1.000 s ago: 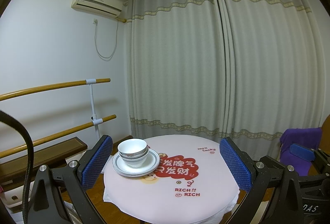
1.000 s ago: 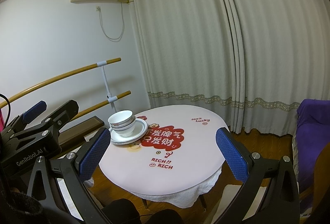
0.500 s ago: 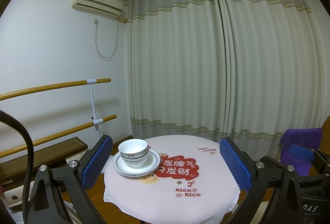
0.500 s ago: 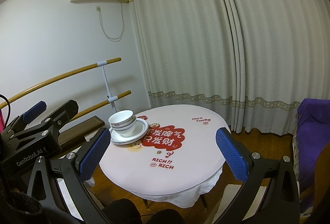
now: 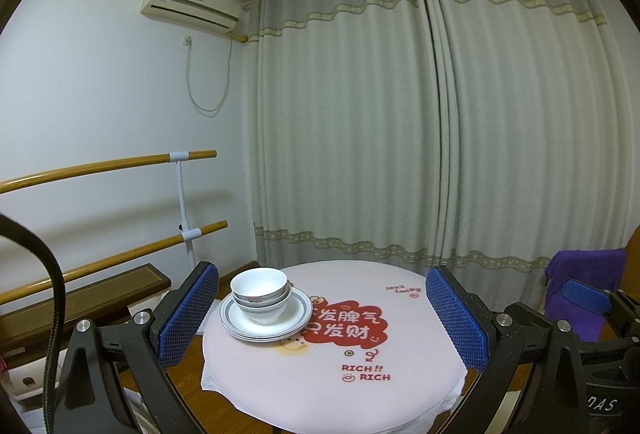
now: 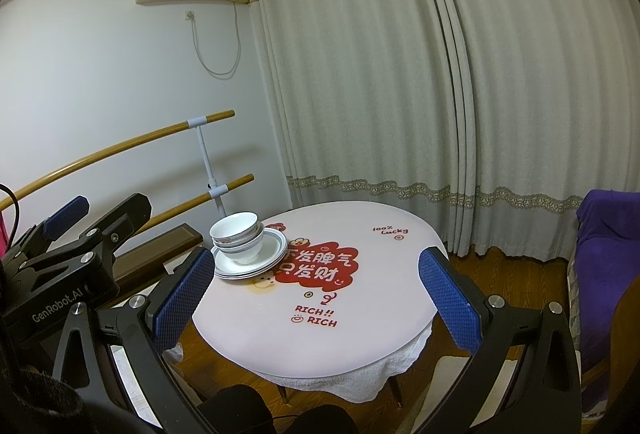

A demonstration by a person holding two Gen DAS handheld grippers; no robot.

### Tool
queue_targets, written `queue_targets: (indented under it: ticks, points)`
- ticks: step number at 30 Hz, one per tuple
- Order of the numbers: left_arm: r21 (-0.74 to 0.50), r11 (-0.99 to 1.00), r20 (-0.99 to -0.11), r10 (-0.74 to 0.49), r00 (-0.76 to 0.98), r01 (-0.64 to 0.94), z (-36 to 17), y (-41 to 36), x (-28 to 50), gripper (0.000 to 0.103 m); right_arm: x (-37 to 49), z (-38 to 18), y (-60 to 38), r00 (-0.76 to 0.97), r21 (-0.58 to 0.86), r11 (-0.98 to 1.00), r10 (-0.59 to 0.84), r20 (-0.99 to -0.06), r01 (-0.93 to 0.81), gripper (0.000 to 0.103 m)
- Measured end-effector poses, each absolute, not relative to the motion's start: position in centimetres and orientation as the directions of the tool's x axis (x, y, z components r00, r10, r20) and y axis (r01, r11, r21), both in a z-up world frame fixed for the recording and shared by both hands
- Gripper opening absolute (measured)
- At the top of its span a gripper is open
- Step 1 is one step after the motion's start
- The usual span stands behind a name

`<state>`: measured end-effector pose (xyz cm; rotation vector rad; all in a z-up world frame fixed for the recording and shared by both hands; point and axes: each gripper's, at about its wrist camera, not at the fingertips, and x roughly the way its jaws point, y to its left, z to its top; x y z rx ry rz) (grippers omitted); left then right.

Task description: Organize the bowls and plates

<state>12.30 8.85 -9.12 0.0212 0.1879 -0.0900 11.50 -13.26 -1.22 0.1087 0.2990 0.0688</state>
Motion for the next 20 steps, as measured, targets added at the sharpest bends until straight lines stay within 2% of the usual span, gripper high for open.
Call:
queue_targets:
  ticks: [20]
  points:
    - [0.02, 0.995, -0.206, -0.092, 0.974, 0.099, -9.63, 7.98, 13.29, 0.102, 11.72, -1.67, -13.81, 0.95, 0.134, 0.99, 0.076, -0.302, -0.037, 0.103]
